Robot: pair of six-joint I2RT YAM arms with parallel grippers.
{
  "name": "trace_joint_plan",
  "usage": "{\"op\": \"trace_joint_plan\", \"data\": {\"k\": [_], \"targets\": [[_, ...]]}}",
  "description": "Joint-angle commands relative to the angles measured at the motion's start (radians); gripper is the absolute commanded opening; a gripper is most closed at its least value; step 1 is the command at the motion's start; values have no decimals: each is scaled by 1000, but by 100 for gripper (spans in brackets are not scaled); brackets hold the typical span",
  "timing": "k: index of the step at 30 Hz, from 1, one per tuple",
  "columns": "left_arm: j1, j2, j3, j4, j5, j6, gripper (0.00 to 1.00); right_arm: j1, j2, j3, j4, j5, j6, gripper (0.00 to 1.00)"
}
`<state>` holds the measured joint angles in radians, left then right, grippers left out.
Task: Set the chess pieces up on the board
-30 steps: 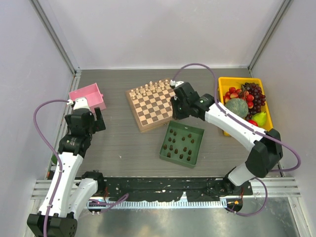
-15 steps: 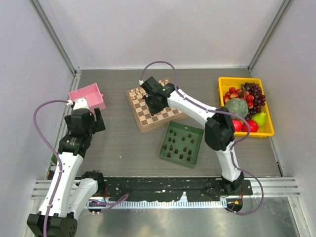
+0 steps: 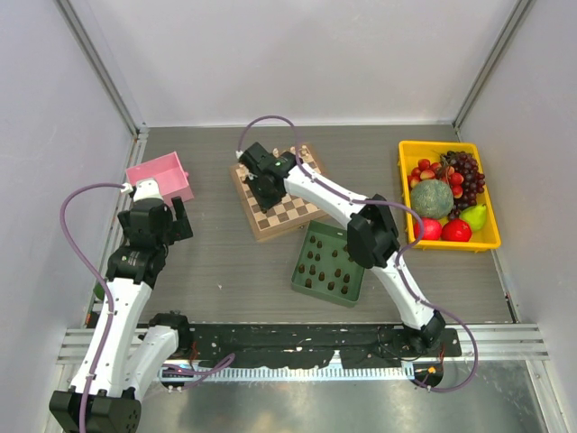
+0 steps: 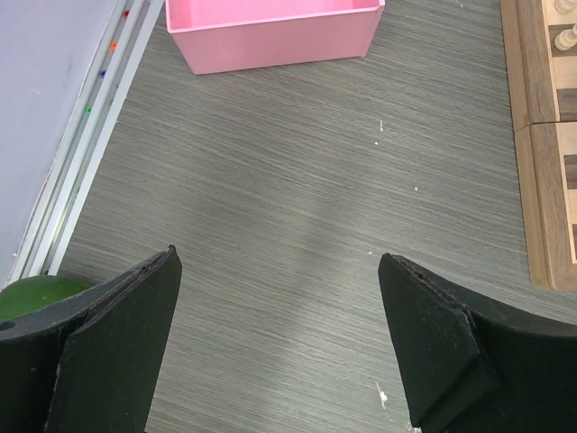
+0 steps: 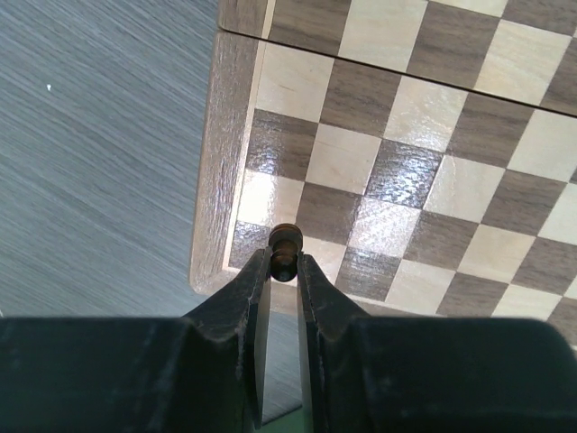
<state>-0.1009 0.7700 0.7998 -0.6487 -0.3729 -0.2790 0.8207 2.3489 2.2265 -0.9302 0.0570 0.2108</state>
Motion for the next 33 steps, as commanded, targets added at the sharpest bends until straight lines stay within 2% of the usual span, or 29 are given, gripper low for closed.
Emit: {"op": "trace_joint_plan", "data": {"k": [1, 33], "targets": [[0, -6, 13, 12, 14, -5, 99, 3, 38, 87, -25, -22, -22, 15], [0, -9, 13, 11, 19, -6, 99, 20, 113, 145, -29, -72, -21, 20]]}}
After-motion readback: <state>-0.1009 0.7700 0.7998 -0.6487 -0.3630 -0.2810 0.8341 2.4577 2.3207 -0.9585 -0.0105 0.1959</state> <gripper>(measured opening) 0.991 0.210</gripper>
